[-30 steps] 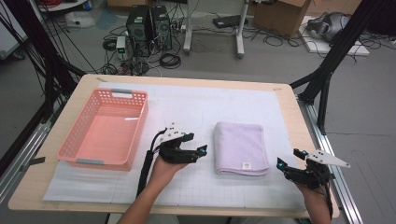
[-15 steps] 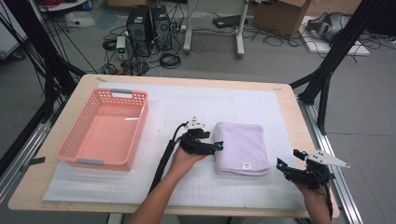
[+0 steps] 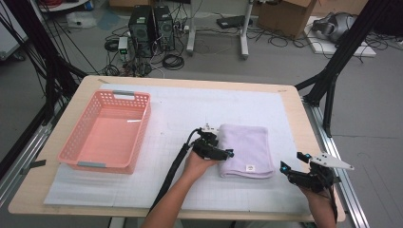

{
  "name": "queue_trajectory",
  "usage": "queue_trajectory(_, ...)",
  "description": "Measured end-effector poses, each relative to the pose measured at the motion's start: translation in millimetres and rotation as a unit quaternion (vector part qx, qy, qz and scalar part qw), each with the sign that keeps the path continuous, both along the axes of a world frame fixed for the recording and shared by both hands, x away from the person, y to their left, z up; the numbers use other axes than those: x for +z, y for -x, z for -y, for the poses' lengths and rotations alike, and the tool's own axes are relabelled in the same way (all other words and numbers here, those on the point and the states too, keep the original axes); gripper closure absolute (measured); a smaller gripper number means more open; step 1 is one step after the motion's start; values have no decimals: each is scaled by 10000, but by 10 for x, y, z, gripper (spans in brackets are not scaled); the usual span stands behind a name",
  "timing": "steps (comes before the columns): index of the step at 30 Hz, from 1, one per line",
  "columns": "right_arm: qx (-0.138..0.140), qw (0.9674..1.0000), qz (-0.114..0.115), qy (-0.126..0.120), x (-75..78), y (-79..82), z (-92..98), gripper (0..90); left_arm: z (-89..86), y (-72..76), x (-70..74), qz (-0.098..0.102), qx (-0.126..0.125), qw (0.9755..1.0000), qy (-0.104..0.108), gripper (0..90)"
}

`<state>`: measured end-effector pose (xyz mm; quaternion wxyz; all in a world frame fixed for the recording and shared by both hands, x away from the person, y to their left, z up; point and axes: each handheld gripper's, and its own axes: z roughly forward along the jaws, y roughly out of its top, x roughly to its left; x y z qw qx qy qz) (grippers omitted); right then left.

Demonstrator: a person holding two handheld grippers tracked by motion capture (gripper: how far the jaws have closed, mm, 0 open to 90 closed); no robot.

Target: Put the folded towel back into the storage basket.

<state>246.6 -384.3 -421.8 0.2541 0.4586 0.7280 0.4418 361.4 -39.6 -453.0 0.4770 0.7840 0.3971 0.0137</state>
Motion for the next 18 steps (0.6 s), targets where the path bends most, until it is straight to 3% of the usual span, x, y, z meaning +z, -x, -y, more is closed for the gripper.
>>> queue_trajectory(8,-7,10000,14,12,1,3,-2,206,18,13,6,154,-13,9996,-234,328)
queue_trajectory(13,-12,10000,-9,17,-1,1,-4,206,50,25,-2,91,-55,9998,-137,418)
queue_trajectory(18,-15,10000,-15,9,-2,-13,-8,206,55,14,-19,-119,-111,9998,106,600)
